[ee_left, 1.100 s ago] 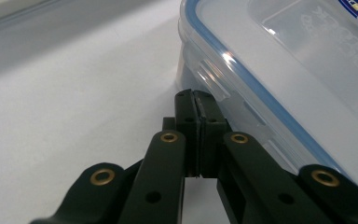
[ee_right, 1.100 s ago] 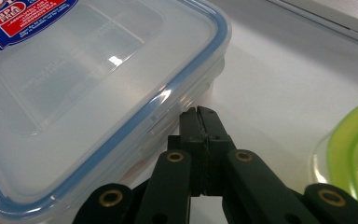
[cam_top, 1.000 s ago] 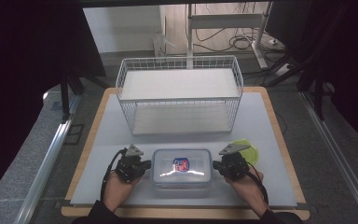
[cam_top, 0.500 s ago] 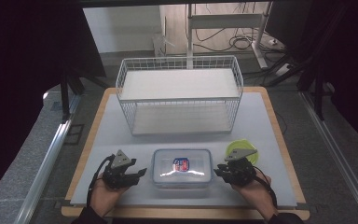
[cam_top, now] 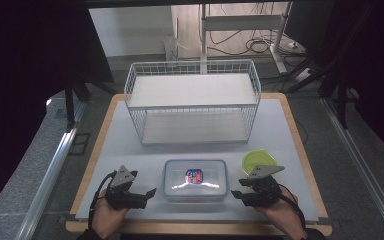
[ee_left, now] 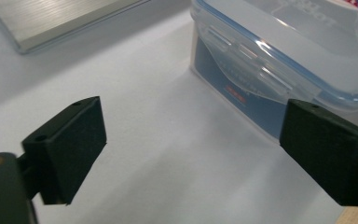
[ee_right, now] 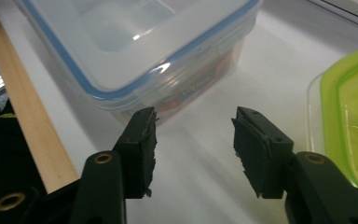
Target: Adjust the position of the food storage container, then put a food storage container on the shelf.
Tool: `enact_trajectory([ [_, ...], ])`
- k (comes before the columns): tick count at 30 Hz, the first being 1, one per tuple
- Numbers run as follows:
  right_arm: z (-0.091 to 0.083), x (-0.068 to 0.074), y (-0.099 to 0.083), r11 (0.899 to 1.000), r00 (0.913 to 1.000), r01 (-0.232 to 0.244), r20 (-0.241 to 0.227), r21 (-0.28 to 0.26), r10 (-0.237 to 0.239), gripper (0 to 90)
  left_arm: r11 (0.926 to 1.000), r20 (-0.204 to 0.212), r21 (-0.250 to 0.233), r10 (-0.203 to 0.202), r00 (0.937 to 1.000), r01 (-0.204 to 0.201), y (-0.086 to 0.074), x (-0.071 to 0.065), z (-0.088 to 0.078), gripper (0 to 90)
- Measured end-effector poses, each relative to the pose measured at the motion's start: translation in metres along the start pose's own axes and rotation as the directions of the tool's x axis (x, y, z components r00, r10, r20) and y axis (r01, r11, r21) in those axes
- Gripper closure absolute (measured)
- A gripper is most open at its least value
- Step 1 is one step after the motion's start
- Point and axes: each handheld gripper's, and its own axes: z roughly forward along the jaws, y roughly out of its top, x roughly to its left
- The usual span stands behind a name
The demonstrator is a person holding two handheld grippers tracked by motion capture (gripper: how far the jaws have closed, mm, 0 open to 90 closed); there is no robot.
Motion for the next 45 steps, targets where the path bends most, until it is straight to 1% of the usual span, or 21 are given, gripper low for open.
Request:
enact_trajectory([
  [5, -0.002, 0.002, 0.001, 1.0, 0.9998, -0.007, -0.02, -0.01, 0.007, 45.6, 0.9996, 0.009, -0.008, 0.028, 0.9996, -0.028, -0.001, -0.001, 0.004, 3.1],
  [8, -0.003, 0.004, 0.003, 1.0, 0.9991, -0.025, -0.033, -0.01, 0.025, 44.7, 0.9999, 0.022, -0.014, 0.003, 0.9998, -0.003, 0.002, -0.001, 0.001, 3.2],
  [15, -0.008, 0.002, 0.007, 0.997, 0.9947, -0.076, -0.071, -0.027, 0.074, 39.2, 0.9998, 0.065, 0.009, -0.018, 0.9977, 0.018, 0.009, -0.005, 0.0, 3.3],
  [17, -0.008, 0.003, 0.008, 0.996, 0.9941, -0.08, -0.076, -0.03, 0.078, 38.1, 0.9996, 0.086, 0.01, -0.025, 0.996, 0.024, 0.012, -0.006, 0.0, 3.0],
  [18, -0.008, 0.003, 0.011, 0.996, 0.9931, -0.084, -0.086, -0.037, 0.08, 36.1, 0.9994, 0.116, 0.013, -0.033, 0.9927, 0.032, 0.016, -0.007, 0.0, 2.7],
  [19, -0.008, 0.003, 0.011, 0.996, 0.9931, -0.084, -0.086, -0.037, 0.08, 36.1, 0.9994, 0.116, 0.013, -0.033, 0.9927, 0.032, 0.016, -0.007, 0.0, 2.4],
  [20, -0.007, 0.004, 0.014, 0.995, 0.991, -0.092, -0.102, -0.04, 0.087, 33.3, 0.9989, 0.168, 0.001, -0.047, 0.9847, 0.047, 0.02, -0.008, 0.001, 2.2],
  [21, -0.007, 0.004, 0.014, 0.995, 0.991, -0.092, -0.102, -0.04, 0.087, 33.3, 0.9989, 0.168, 0.001, -0.047, 0.9847, 0.047, 0.02, -0.008, 0.001, 2.3],
  [22, -0.004, 0.004, 0.016, 0.993, 0.9868, -0.109, -0.125, -0.042, 0.103, 30.4, 0.9982, 0.21, 0.013, -0.06, 0.9758, 0.058, 0.025, -0.009, 0.004, 2.1],
  [23, -0.004, 0.004, 0.016, 0.993, 0.9868, -0.109, -0.125, -0.042, 0.103, 30.4, 0.9982, 0.21, 0.013, -0.06, 0.9758, 0.058, 0.025, -0.009, 0.004, 1.8],
  [24, 0.001, 0.003, 0.019, 0.992, 0.9829, -0.12, -0.145, -0.036, 0.113, 26.8, 0.9979, 0.23, 0.03, -0.063, 0.9711, 0.058, 0.029, -0.011, 0.01, 1.4],
  [27, 0.006, 0.003, 0.022, 0.991, 0.9786, -0.132, -0.162, -0.029, 0.126, 23.0, 0.9971, 0.245, 0.047, -0.069, 0.967, 0.06, 0.031, -0.01, 0.016, 0.4],
  [33, 0.022, -0.004, 0.027, 0.984, 0.9655, -0.177, -0.191, 0.019, 0.177, 14.9, 0.9901, 0.307, 0.102, -0.124, 0.9436, 0.097, 0.034, -0.007, 0.035, 0.0],
  [34, 0.027, -0.006, 0.029, 0.981, 0.9596, -0.193, -0.202, 0.033, 0.196, 13.0, 0.9882, 0.315, 0.113, -0.134, 0.9396, 0.103, 0.036, -0.006, 0.04, 0.0],
  [35, 0.027, -0.006, 0.029, 0.981, 0.9596, -0.193, -0.202, 0.033, 0.196, 13.0, 0.9882, 0.315, 0.113, -0.134, 0.9396, 0.103, 0.036, -0.006, 0.04, 0.0],
  [36, 0.032, -0.007, 0.03, 0.977, 0.953, -0.208, -0.217, 0.04, 0.212, 12.2, 0.9856, 0.345, 0.127, -0.15, 0.9265, 0.112, 0.038, -0.006, 0.046, 0.0],
  [37, 0.032, -0.007, 0.03, 0.977, 0.953, -0.208, -0.217, 0.04, 0.212, 12.2, 0.9856, 0.345, 0.127, -0.15, 0.9265, 0.112, 0.038, -0.006, 0.046, 0.0],
  [38, 0.034, -0.007, 0.032, 0.976, 0.9503, -0.214, -0.222, 0.045, 0.218, 12.0, 0.9837, 0.366, 0.139, -0.158, 0.9172, 0.114, 0.039, -0.006, 0.05, 0.0],
  [39, 0.037, -0.007, 0.034, 0.973, 0.9487, -0.222, -0.218, 0.055, 0.229, 10.4, 0.9827, 0.377, 0.144, -0.163, 0.912, 0.116, 0.04, -0.006, 0.052, 0.0],
  [40, 0.04, -0.008, 0.036, 0.974, 0.95, -0.22, -0.213, 0.06, 0.228, 9.0, 0.979, 0.394, 0.155, -0.185, 0.9005, 0.133, 0.041, -0.006, 0.056, 0.0],
  [45, 0.042, -0.009, 0.039, 0.967, 0.946, -0.242, -0.204, 0.075, 0.252, 8.5, 0.9745, 0.396, 0.163, -0.208, 0.8944, 0.154, 0.04, -0.005, 0.058, 0.0],
])
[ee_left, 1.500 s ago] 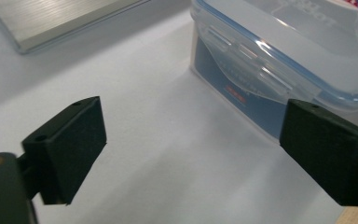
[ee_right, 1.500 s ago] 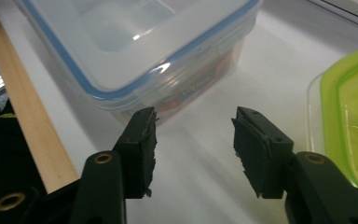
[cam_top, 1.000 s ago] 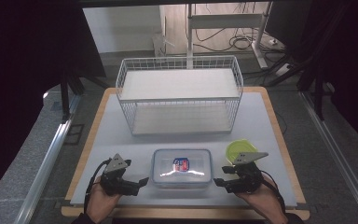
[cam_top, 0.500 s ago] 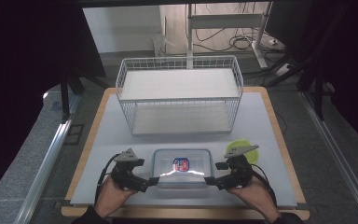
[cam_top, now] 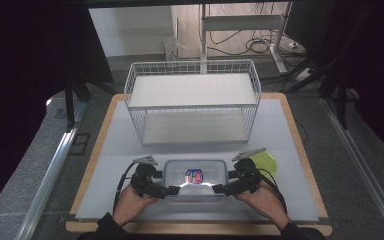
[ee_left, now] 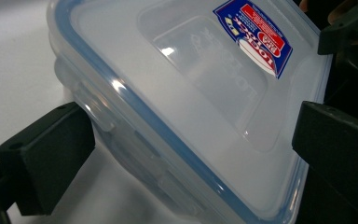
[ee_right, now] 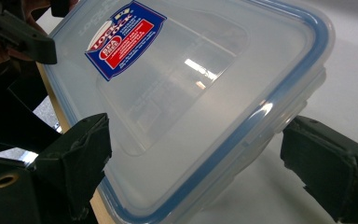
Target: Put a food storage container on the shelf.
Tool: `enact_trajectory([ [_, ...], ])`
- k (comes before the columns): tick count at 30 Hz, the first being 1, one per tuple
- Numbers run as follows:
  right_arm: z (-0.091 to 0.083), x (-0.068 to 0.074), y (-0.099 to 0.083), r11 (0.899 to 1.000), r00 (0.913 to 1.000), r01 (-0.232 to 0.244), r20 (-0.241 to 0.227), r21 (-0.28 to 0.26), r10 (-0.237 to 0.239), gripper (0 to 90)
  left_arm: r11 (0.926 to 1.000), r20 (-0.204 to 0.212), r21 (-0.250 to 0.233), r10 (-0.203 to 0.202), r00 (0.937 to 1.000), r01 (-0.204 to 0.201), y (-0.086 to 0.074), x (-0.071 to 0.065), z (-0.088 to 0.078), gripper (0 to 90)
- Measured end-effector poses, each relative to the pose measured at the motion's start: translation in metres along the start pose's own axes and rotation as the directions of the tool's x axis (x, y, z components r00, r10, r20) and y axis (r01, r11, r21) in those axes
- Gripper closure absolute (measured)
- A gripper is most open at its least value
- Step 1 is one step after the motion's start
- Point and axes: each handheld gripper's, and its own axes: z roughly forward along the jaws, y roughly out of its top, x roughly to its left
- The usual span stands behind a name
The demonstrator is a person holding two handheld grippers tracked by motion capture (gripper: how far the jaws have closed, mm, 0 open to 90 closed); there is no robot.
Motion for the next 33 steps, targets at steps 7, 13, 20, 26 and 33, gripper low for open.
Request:
enact_trajectory([
  [7, 0.002, -0.001, 0.0, 0.999, 0.9989, -0.036, -0.028, 0.026, 0.037, 8.2, 0.9999, -0.012, -0.001, 0.016, 0.9998, -0.016, -0.002, -0.006, -0.001, 0.0],
  [13, -0.001, 0.001, 0.0, 0.999, 0.9994, -0.033, -0.012, 0.008, 0.033, 12.4, 0.9994, -0.008, -0.009, 0.033, 0.9994, -0.033, -0.006, -0.007, -0.004, 2.7],
  [20, -0.011, 0.009, -0.005, 1.0, 0.9997, -0.022, 0.009, -0.015, 0.022, 23.1, 0.9977, -0.014, -0.038, 0.056, 0.9984, -0.056, -0.012, -0.011, -0.017, 16.8],
  [26, -0.02, 0.005, -0.017, 0.996, 0.9966, -0.067, -0.052, -0.056, 0.064, 36.7, 0.9964, 0.0, -0.056, 0.064, 0.9979, -0.064, -0.023, -0.016, -0.024, 27.2],
  [33, -0.027, 0.003, -0.025, 0.988, 0.9892, -0.12, -0.096, -0.097, 0.111, 46.9, 0.993, 0.043, -0.118, 0.002, 0.9991, 0.003, -0.031, -0.013, -0.033, 40.4],
])
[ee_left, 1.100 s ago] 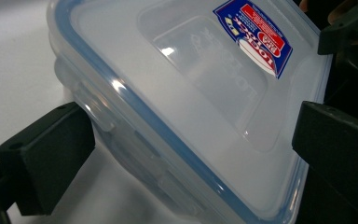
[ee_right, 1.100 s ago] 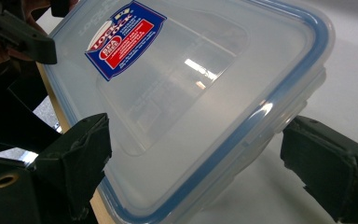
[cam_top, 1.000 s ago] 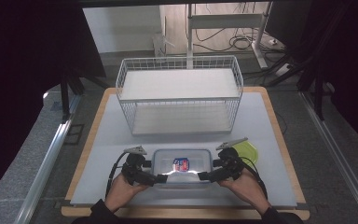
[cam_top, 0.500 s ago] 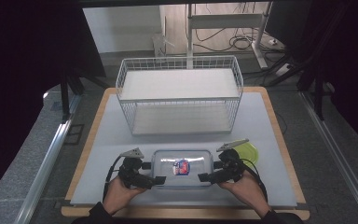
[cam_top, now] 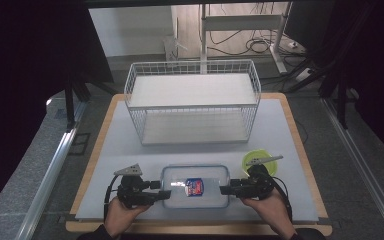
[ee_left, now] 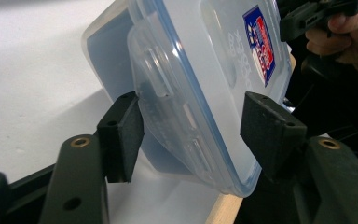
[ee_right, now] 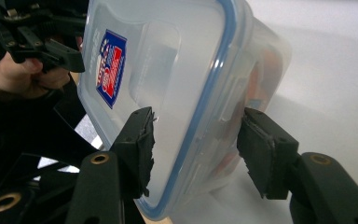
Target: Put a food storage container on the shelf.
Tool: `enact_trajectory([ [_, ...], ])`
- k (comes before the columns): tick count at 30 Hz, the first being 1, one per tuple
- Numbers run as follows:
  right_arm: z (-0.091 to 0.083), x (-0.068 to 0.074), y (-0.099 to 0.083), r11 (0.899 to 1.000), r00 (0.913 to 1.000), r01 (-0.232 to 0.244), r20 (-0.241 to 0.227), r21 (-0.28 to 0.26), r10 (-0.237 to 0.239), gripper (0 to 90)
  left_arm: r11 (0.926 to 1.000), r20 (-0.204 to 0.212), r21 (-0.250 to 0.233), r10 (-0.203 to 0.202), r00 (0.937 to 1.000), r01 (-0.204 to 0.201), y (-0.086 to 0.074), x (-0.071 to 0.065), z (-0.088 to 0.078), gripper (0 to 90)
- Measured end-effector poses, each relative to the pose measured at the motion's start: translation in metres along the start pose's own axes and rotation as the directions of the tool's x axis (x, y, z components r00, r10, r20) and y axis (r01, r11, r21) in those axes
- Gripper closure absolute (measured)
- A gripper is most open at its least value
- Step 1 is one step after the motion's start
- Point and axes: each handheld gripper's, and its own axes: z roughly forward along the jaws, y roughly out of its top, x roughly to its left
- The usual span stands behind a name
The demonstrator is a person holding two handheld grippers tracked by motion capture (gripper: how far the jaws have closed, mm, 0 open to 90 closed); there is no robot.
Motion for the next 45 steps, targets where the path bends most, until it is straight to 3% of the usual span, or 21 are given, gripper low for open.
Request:
enact_trajectory([
  [3, 0.0, 0.0, -0.001, 1.0, 1.0, -0.007, -0.007, -0.006, 0.007, 47.2, 0.9997, 0.009, -0.013, -0.019, 0.9998, 0.019, -0.002, 0.001, -0.001, 42.4],
  [8, 0.002, -0.006, -0.004, 0.998, 0.9971, -0.063, -0.043, -0.002, 0.063, 45.4, 0.9994, 0.004, -0.016, -0.031, 0.9995, 0.031, -0.002, 0.0, -0.001, 42.5],
  [11, 0.002, -0.006, -0.003, 0.998, 0.9972, -0.064, -0.04, -0.005, 0.063, 46.2, 0.999, 0.004, -0.016, -0.041, 0.9992, 0.041, -0.002, 0.0, -0.001, 42.6],
  [13, 0.001, -0.005, -0.003, 0.998, 0.9976, -0.061, -0.035, -0.014, 0.06, 48.5, 0.9983, 0.007, -0.026, -0.052, 0.9986, 0.052, -0.002, 0.001, -0.001, 43.1],
  [19, -0.002, -0.008, -0.005, 0.993, 0.9917, -0.113, -0.066, -0.038, 0.111, 54.0, 0.9963, -0.015, -0.059, -0.064, 0.9978, 0.063, 0.0, 0.0, -0.002, 46.0],
  [20, -0.002, -0.004, -0.004, 0.995, 0.9951, -0.089, -0.047, -0.04, 0.087, 54.2, 0.9966, -0.026, -0.061, -0.058, 0.998, 0.056, 0.001, -0.001, -0.002, 46.1],
  [27, -0.001, -0.001, -0.003, 0.996, 0.9977, -0.067, -0.015, -0.066, 0.066, 53.4, 0.9963, -0.054, -0.067, -0.058, 0.9969, 0.054, 0.005, -0.002, -0.002, 47.3],
  [29, -0.001, 0.002, -0.001, 0.997, 0.9992, -0.037, 0.016, -0.074, 0.038, 52.5, 0.9973, -0.072, -0.065, -0.039, 0.9966, 0.034, 0.008, -0.004, -0.002, 47.8],
  [45, -0.016, 0.01, 0.027, 0.989, 0.9998, 0.016, 0.011, -0.149, -0.014, 52.8, 0.9911, -0.091, -0.132, 0.008, 0.9959, -0.02, 0.043, -0.011, -0.02, 47.9],
])
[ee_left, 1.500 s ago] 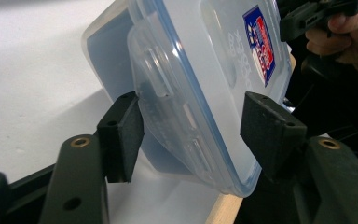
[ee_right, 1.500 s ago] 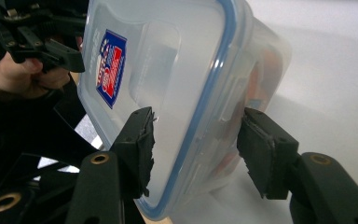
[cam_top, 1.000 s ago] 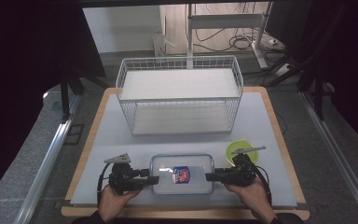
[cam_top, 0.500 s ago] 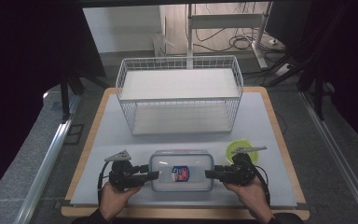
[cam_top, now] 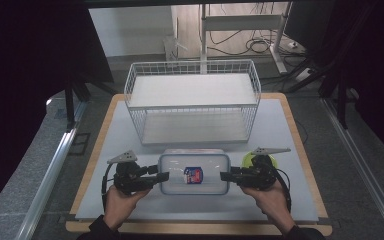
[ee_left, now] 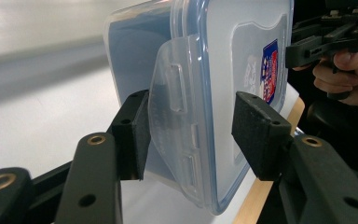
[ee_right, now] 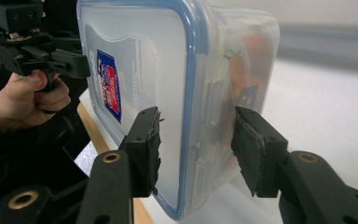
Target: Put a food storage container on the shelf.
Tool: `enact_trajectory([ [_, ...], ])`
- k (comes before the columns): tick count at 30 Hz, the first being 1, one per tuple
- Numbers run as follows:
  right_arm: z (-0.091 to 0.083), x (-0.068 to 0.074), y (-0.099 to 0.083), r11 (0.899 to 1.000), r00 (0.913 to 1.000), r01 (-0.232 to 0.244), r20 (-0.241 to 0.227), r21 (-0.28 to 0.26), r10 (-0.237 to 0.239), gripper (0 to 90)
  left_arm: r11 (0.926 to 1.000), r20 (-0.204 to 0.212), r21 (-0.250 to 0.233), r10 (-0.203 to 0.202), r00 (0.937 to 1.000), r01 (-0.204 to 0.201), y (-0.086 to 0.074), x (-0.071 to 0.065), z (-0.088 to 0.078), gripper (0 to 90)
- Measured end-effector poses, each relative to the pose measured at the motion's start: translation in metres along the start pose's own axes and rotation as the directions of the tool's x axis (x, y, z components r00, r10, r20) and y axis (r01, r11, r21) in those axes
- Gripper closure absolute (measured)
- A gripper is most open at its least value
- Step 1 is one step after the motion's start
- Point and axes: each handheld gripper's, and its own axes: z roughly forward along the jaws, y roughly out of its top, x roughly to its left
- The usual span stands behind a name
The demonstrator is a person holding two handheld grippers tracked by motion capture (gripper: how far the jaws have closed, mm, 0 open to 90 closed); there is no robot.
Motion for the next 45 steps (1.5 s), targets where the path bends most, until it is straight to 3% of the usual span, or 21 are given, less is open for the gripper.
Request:
enact_trajectory([
  [7, -0.007, 0.007, 0.028, 0.998, 0.9991, 0.041, 0.005, -0.042, -0.041, 53.2, 0.9992, 0.003, -0.041, 0.006, 1.0, -0.006, 0.022, 0.001, -0.007, 47.9],
  [17, -0.011, 0.007, 0.067, 0.996, 0.9985, 0.055, -0.003, -0.072, -0.055, 53.2, 0.9984, -0.008, -0.056, 0.006, 0.9999, -0.007, 0.059, 0.005, -0.013, 47.9],
  [26, -0.018, 0.011, 0.103, 0.99, 0.9969, 0.076, -0.01, -0.118, -0.078, 53.1, 0.9965, -0.027, -0.074, 0.036, 0.999, -0.038, 0.1, 0.003, -0.025, 47.9],
  [35, -0.021, 0.011, 0.133, 0.988, 0.9983, 0.055, -0.011, -0.145, -0.057, 52.9, 0.9966, -0.026, -0.072, 0.04, 0.9989, -0.041, 0.133, 0.009, -0.027, 47.9],
  [45, -0.025, 0.014, 0.171, 0.983, 0.9979, 0.063, -0.005, -0.17, -0.065, 52.9, 0.9937, -0.022, -0.103, 0.041, 0.9989, -0.043, 0.17, 0.016, -0.034, 48.0],
])
